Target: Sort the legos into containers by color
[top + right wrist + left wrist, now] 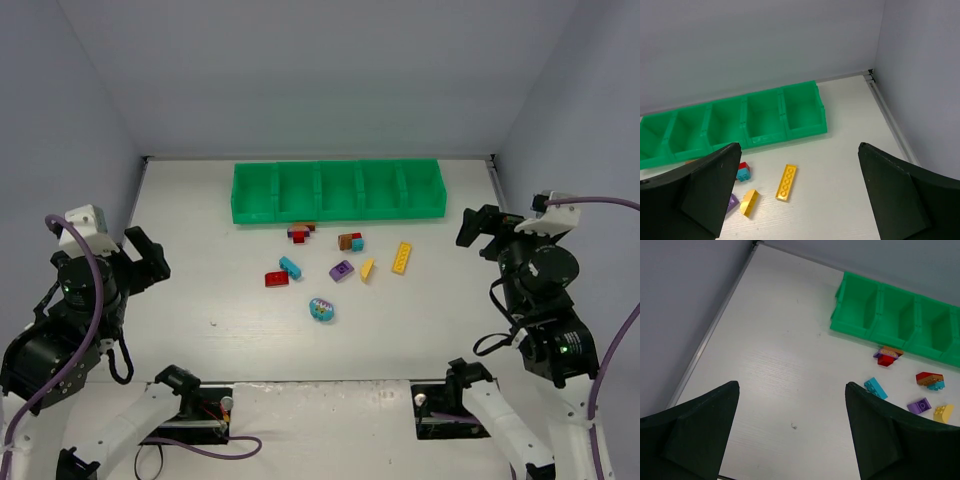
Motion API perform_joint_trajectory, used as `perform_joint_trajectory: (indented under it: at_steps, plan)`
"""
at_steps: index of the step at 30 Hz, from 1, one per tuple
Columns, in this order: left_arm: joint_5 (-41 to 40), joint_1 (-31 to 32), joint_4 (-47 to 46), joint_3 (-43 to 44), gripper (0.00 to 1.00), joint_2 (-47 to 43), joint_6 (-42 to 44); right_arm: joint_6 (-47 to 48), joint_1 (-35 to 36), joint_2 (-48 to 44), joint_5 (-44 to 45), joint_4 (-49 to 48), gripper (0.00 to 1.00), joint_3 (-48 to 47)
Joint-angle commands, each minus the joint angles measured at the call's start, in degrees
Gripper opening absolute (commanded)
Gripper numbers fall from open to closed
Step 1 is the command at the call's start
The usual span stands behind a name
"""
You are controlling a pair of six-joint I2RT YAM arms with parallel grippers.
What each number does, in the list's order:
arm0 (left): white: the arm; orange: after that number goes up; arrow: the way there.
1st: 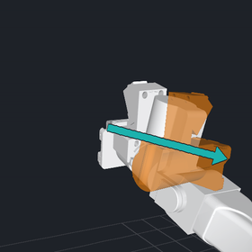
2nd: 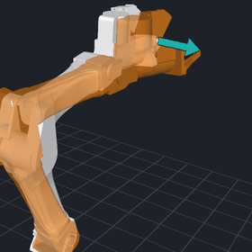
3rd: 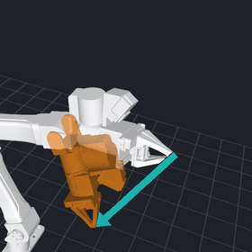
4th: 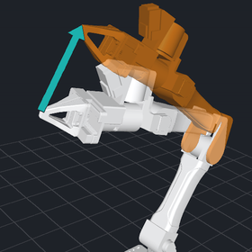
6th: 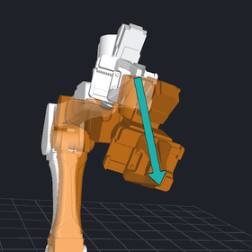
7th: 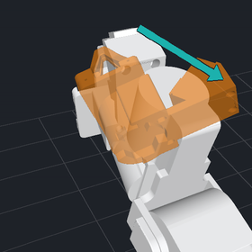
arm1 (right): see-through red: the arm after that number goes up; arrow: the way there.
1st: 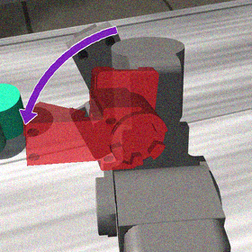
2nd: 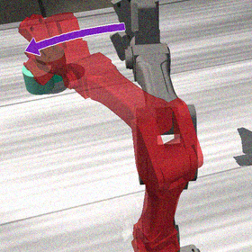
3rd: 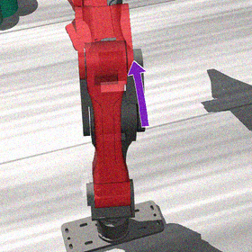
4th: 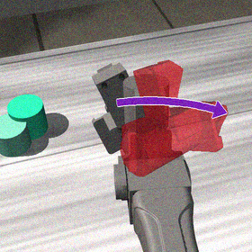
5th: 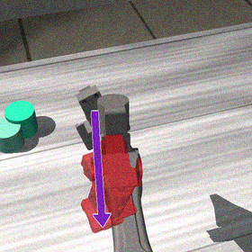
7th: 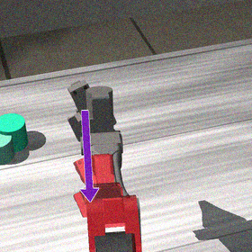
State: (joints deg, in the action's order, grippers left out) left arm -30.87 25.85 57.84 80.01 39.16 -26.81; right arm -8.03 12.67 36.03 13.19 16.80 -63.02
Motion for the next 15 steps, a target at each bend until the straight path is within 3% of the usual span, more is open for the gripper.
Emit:
perform_joint_trajectory:
  at_steps: [1, 5, 13, 15]
  plan:
    - [1.7, -0.3, -1.1, -0.2, 0.8, 1.2, -2.1, -0.8, -0.2, 1.6, 0.0, -4.1, 1.0, 0.6]
    - [4.0, -0.2, -1.2, -1.1, 0.8, 2.0, -2.9, -4.3, -0.2, 3.8, 1.4, -4.0, 1.0, 2.4]
    - [11.3, -0.2, -0.3, -3.8, 0.8, 5.5, -5.5, -11.9, -0.2, 17.4, 0.1, -1.1, 1.0, 4.0]
    - [12.3, -0.2, -0.6, -4.6, 0.8, 5.8, -6.7, -15.4, -0.2, 21.8, 0.1, -1.2, 0.85, 5.1]
